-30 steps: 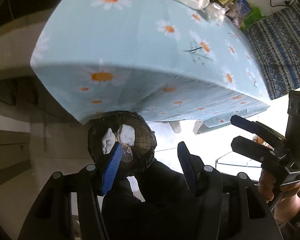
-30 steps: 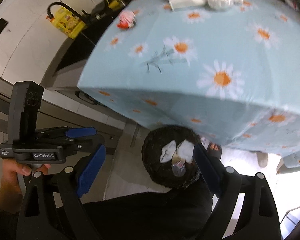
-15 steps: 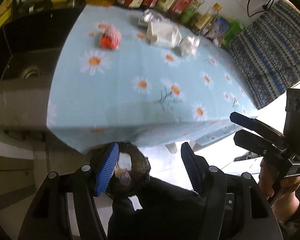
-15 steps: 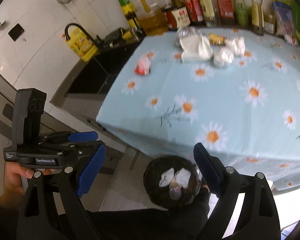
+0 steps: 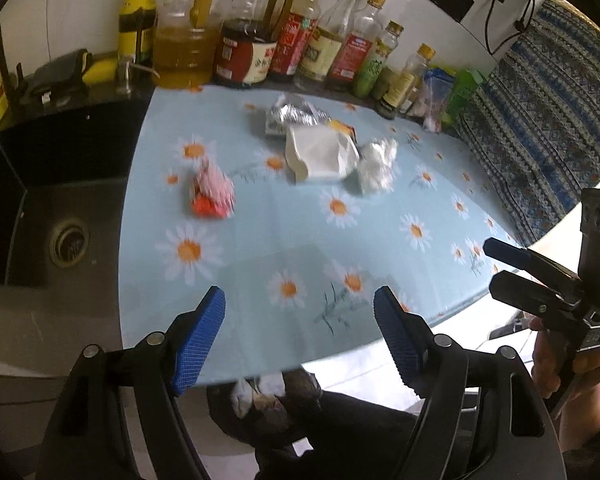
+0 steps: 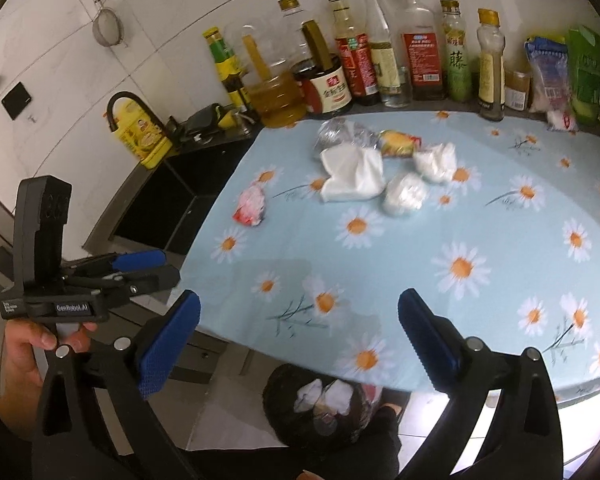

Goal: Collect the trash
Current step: 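Raise both open tools back over the table, then reach the left tool to the pink-red wrapper while the right tool reaches a plastic bag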

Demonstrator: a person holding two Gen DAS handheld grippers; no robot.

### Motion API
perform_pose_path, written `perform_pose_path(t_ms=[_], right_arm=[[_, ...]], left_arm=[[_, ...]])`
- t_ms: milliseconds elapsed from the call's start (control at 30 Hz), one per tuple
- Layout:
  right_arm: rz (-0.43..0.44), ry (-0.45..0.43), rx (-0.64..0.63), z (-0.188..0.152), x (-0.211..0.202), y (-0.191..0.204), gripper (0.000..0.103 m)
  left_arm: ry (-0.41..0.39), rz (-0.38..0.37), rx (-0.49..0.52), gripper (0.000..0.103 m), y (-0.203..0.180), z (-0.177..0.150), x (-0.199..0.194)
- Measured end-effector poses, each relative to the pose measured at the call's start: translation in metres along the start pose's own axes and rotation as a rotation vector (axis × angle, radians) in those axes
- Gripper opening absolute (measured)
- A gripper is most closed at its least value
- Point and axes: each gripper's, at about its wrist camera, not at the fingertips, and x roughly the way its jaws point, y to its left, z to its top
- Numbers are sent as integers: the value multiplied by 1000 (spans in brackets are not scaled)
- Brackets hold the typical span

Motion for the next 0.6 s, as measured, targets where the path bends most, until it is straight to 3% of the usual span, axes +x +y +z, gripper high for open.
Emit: perform_pose_path(t_ms=[367,600], right_arm=[[-63,11,37,41,22,-43,98],[-66,53,56,59,54,-71,98]], left_arm=[[0,79,-16,76,23,44,25],[59,166,-16,76,42,62,62]])
